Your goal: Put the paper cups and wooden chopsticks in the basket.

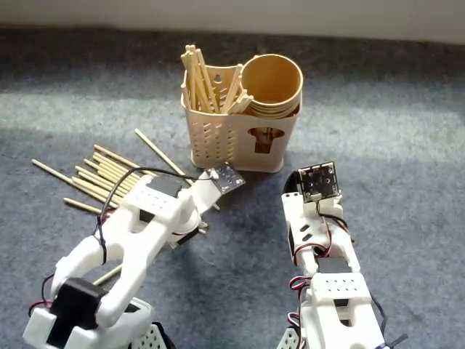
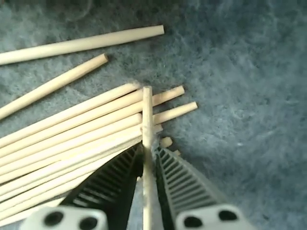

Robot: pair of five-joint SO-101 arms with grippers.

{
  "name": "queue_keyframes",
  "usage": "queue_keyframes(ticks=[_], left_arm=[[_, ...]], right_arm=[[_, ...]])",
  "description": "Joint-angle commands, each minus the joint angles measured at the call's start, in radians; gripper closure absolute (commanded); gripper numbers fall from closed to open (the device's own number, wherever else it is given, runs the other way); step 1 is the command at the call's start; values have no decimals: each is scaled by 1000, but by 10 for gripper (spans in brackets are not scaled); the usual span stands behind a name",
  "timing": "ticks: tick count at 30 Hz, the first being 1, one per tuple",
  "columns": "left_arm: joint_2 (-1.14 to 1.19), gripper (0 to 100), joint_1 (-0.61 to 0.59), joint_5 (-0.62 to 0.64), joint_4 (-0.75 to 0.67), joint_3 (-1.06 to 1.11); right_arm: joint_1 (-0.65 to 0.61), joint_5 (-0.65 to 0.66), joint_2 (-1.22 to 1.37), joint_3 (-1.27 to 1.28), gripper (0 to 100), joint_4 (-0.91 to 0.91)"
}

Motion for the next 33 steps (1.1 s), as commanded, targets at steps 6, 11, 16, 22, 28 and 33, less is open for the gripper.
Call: queue_keyframes(ticks=[6, 11, 16, 22, 28, 33], left_arm=[[-283, 995, 19, 38, -11, 113], [-455, 995, 16, 38, -11, 186], [-625, 995, 13, 92, -8, 252], [-792, 994, 13, 95, -5, 311], [-911, 993, 12, 101, -3, 332], [-977, 993, 12, 167, 11, 300]], right_arm=[[-8, 9, -13, -13, 975, -27], [-8, 9, -13, -13, 975, -27], [-8, 9, -13, -13, 975, -27], [-8, 9, -13, -13, 975, -27], [-8, 9, -13, -13, 975, -27], [-8, 9, -13, -13, 975, -27]])
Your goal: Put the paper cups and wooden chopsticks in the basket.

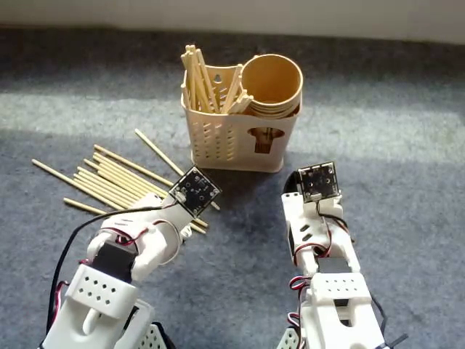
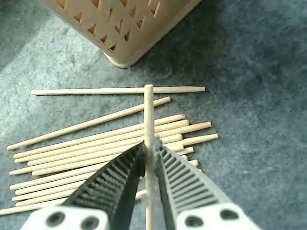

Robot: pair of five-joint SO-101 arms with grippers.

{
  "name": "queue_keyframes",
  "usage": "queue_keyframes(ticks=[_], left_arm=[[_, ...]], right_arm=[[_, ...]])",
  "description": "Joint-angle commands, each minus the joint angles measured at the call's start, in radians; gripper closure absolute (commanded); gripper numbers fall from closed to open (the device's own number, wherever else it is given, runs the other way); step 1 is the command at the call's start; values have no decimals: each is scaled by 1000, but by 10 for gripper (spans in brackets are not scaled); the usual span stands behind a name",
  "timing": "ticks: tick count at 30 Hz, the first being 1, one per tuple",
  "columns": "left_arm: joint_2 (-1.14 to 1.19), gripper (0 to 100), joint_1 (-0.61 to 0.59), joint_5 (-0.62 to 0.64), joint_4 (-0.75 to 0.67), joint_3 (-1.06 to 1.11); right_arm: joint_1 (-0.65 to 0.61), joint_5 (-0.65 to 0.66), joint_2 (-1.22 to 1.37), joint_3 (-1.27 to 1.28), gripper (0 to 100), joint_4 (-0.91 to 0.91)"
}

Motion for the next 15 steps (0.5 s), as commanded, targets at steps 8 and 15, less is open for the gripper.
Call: queue_keyframes(ticks=[8, 15], left_arm=[[-140, 993, -19, 118, 2, -153], [-163, 994, -59, 270, 2, -334]], right_arm=[[-8, 9, -13, -13, 975, -27], [-8, 9, -13, -13, 975, -27]])
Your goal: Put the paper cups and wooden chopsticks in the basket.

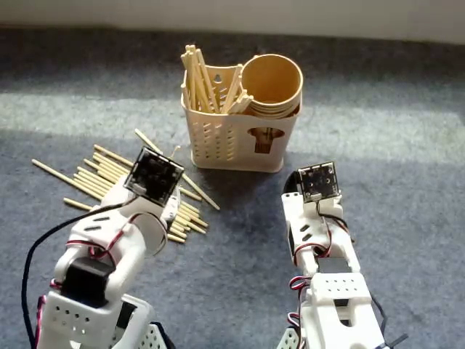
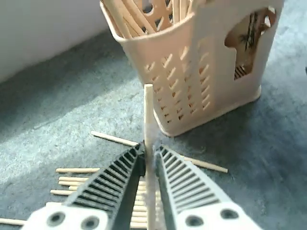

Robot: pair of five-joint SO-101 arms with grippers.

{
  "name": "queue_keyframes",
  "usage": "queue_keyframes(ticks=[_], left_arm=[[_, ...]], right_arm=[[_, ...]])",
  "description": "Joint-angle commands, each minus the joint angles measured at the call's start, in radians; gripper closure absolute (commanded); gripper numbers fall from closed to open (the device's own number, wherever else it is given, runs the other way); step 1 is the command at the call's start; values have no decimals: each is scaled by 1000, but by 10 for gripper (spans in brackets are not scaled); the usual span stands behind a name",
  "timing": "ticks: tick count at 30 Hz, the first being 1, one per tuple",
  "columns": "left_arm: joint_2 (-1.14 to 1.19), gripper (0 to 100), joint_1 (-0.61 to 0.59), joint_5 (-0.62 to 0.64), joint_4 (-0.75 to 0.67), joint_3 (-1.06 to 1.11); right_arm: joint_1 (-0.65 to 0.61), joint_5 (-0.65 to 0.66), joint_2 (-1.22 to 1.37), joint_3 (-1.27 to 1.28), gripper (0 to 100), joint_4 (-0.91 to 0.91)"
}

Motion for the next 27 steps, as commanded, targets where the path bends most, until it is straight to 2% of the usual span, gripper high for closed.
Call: queue_keyframes(ticks=[1, 5, 12, 17, 23, 27], left_arm=[[-8, 994, -8, 89, -5, -128], [-7, 994, -7, 161, -74, -194], [-5, 994, -7, 310, -400, -220], [-4, 994, 22, 319, -615, -222], [5, 994, 81, 318, -672, -245], [108, 994, 81, 318, -686, -317]], right_arm=[[-8, 9, -13, -13, 975, -27], [-8, 9, -13, -13, 975, -27], [-8, 9, -13, -13, 975, -27], [-8, 9, -13, -13, 975, -27], [-8, 9, -13, -13, 975, -27], [-10, 9, -13, -13, 975, -27]])
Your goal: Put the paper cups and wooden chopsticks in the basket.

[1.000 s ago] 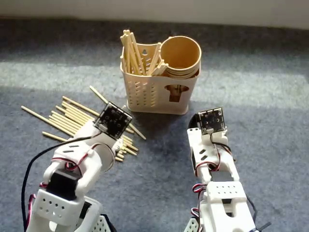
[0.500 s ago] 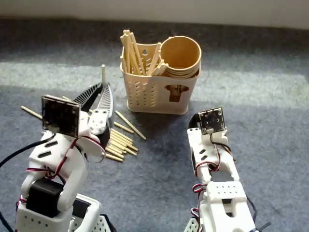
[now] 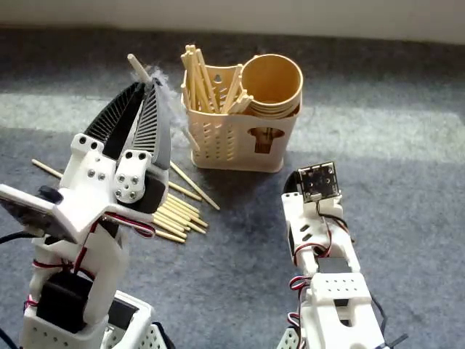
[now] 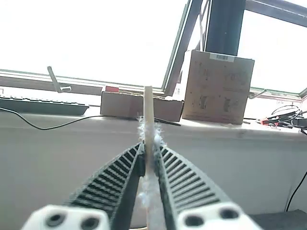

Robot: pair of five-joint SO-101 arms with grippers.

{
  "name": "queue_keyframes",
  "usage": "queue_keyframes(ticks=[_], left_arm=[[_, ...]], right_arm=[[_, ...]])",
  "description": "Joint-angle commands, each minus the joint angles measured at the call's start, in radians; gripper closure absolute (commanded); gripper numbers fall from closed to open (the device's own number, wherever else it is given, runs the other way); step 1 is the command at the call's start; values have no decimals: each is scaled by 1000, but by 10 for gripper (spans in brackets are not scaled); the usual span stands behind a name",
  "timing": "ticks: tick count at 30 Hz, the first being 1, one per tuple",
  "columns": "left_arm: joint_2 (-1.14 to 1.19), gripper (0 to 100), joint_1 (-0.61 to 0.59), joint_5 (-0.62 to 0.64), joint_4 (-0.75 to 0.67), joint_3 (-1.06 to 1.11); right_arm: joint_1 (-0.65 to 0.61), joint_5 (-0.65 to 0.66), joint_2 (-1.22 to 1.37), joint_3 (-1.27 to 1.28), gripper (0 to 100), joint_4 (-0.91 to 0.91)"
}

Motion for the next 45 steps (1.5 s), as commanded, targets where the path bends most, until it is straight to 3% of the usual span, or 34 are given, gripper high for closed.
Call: queue_keyframes(ticks=[1, 11, 22, 31, 35, 45], left_arm=[[114, 994, 13, 5, -28, -114], [536, 994, 7, 5, -31, -424], [823, 994, 5, 5, -32, -634], [935, 990, -58, 5, -31, -671], [941, 916, -68, 6, -25, -670], [944, 898, -68, 5, 87, -725]], right_arm=[[-10, 9, -13, -13, 975, -27], [-10, 9, -13, -13, 975, -27], [-10, 9, -13, -15, 975, -28], [-10, 9, -13, -15, 975, -28], [-10, 9, -13, -15, 975, -28], [-10, 9, -13, -15, 975, -28]])
